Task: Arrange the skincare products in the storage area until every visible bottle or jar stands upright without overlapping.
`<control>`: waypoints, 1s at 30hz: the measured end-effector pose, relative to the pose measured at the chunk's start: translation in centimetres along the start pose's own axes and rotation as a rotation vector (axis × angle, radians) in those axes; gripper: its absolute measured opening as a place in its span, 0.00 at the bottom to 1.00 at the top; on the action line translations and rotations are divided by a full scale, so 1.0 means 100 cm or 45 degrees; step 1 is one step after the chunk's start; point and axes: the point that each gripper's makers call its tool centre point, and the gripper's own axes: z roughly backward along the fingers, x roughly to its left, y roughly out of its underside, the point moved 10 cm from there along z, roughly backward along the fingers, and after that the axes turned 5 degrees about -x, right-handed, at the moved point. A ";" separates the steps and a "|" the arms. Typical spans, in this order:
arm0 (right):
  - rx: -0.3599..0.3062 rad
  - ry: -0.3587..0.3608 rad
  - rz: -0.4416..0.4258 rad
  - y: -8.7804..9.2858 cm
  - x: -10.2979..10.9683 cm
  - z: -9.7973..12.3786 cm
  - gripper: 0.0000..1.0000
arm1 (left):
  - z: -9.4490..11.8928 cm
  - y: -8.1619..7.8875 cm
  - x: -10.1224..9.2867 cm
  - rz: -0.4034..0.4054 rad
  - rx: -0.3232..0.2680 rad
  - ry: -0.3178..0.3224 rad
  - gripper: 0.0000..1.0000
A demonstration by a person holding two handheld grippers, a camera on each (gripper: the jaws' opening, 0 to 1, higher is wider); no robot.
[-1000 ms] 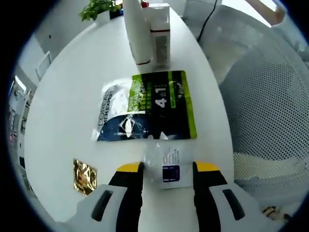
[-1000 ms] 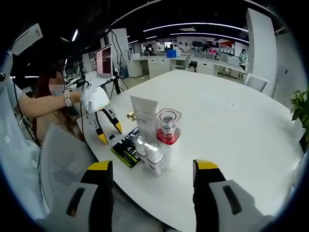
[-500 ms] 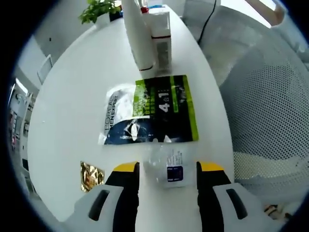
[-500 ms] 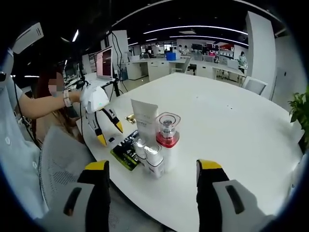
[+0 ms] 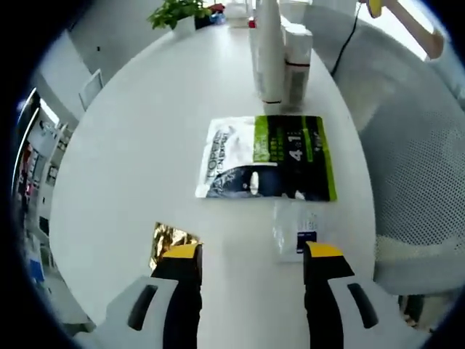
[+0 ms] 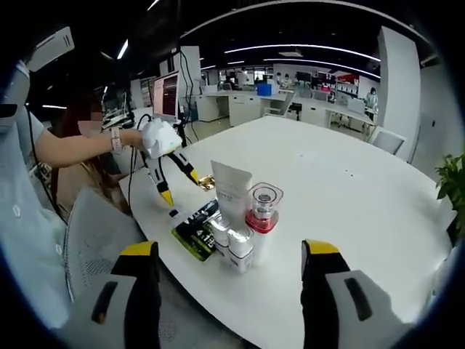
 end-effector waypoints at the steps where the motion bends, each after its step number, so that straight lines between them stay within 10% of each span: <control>1: -0.001 0.001 0.006 -0.001 0.000 0.001 0.81 | 0.001 0.001 0.004 0.005 -0.006 -0.010 0.53; 30: -0.014 0.042 -0.002 -0.009 0.001 0.002 0.87 | -0.016 0.010 0.083 -0.049 0.063 -0.020 0.55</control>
